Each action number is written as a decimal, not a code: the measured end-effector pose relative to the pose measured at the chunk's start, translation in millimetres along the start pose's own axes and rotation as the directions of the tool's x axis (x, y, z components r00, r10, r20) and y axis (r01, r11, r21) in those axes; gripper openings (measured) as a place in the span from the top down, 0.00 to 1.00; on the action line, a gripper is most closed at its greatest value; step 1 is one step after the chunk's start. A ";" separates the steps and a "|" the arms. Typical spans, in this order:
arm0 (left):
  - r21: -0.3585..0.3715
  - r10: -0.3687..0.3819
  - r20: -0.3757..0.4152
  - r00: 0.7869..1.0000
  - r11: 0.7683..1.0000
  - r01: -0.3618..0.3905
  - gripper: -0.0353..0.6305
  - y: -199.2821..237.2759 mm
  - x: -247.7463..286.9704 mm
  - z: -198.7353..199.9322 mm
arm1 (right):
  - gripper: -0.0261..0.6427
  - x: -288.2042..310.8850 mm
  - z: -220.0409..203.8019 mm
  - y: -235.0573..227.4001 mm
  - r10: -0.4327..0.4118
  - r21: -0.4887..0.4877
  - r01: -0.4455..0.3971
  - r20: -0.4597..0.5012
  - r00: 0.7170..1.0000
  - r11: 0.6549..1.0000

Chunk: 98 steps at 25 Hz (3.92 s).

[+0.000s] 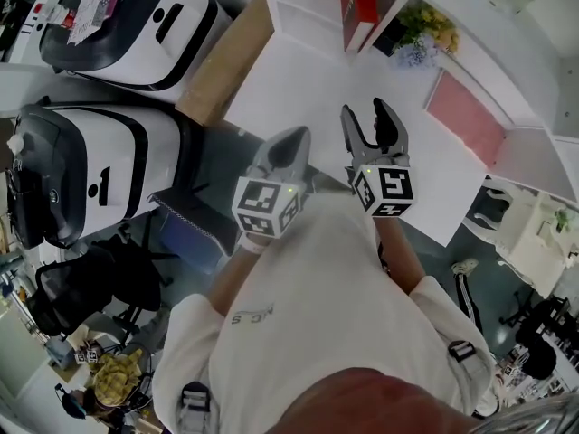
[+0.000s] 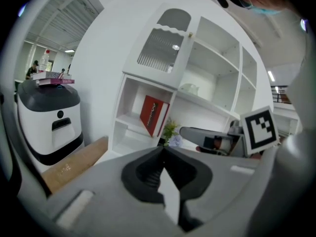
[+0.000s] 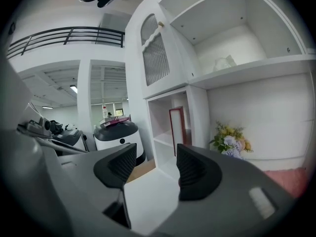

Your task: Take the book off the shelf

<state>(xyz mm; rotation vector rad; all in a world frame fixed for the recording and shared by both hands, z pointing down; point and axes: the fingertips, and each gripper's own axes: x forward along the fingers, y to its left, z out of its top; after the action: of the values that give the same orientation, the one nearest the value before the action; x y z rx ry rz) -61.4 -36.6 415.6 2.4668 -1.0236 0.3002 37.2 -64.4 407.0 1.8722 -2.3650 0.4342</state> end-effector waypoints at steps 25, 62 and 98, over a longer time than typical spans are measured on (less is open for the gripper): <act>0.006 0.137 0.036 0.990 0.991 -0.137 0.95 2.3 37.5 23.0 | 0.53 79.6 40.2 -58.0 0.031 -0.017 -0.030 0.073 0.997 0.999; -0.046 0.195 0.023 0.980 0.980 -0.194 0.95 32.6 46.8 22.6 | 0.65 177.4 31.0 -85.6 -0.088 -0.045 0.088 -0.007 0.996 0.995; -0.031 0.095 0.038 0.995 0.995 -0.094 0.95 24.6 18.1 15.4 | 0.71 87.3 23.8 -59.8 -0.076 -0.021 0.076 0.007 0.997 0.997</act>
<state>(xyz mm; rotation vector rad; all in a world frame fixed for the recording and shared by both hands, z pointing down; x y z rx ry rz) -65.8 -70.5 416.6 2.4108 -1.1557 0.2657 76.2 -165.2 415.6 1.9488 -2.2837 0.3957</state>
